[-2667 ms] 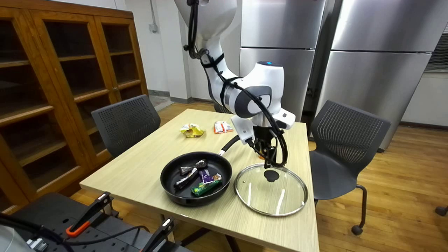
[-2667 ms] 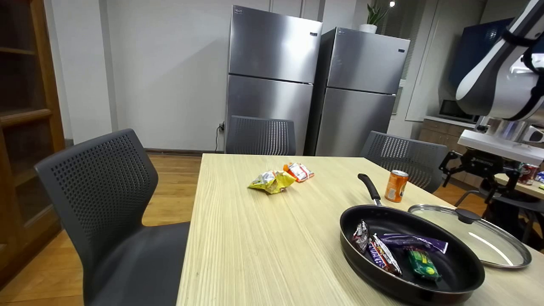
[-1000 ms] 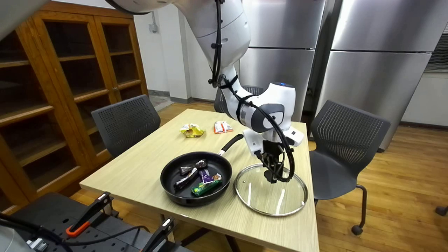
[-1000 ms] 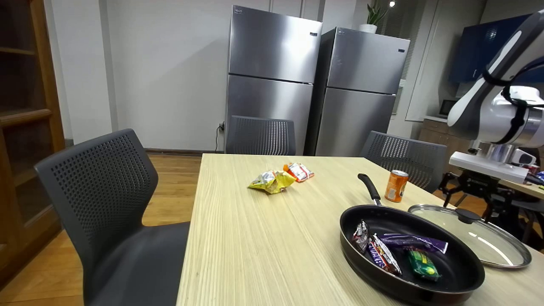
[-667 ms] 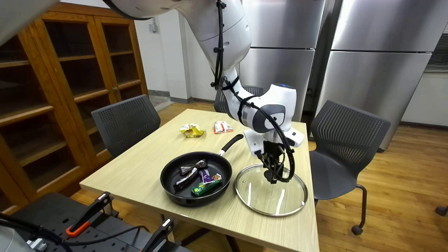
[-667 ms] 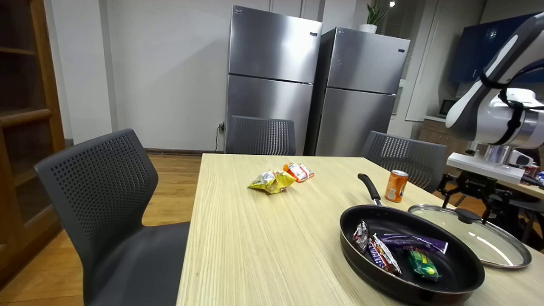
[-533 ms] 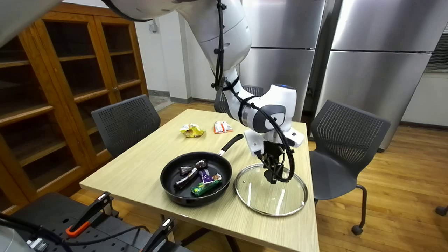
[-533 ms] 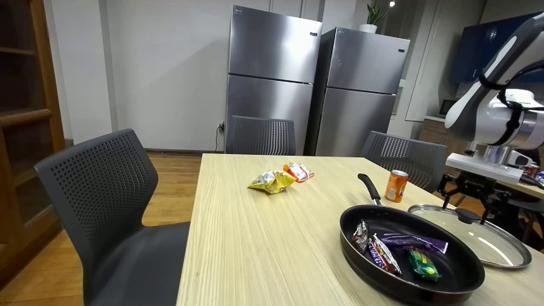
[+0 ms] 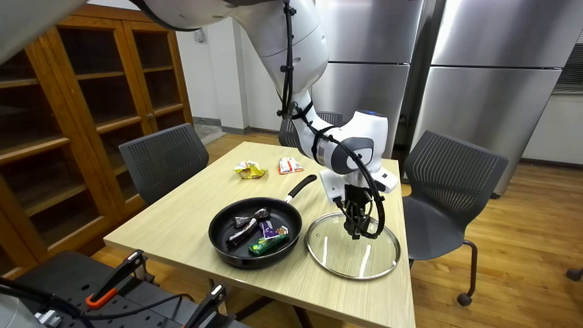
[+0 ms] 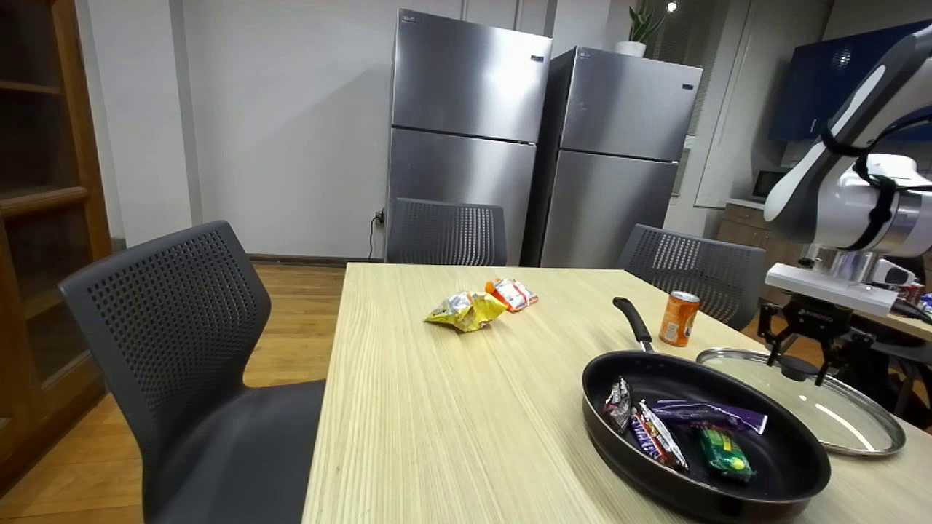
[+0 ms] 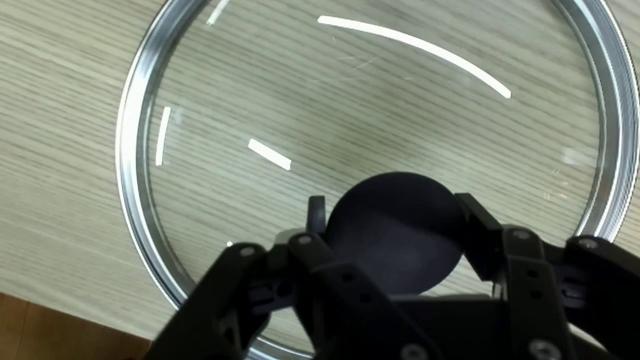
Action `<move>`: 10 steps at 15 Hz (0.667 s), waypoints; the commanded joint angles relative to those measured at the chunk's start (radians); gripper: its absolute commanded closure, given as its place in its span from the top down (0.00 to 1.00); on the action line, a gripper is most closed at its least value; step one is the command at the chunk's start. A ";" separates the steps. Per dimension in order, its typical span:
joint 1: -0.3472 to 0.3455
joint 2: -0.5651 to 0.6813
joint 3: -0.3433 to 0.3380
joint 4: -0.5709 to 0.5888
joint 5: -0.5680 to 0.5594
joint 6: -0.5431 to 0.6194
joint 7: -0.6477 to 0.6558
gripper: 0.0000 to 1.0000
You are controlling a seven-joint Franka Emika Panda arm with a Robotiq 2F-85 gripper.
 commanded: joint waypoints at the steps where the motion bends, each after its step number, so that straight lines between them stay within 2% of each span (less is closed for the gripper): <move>1: 0.003 -0.009 -0.008 0.010 0.015 -0.027 0.016 0.39; 10: 0.007 -0.062 -0.025 -0.043 0.028 0.006 0.013 0.39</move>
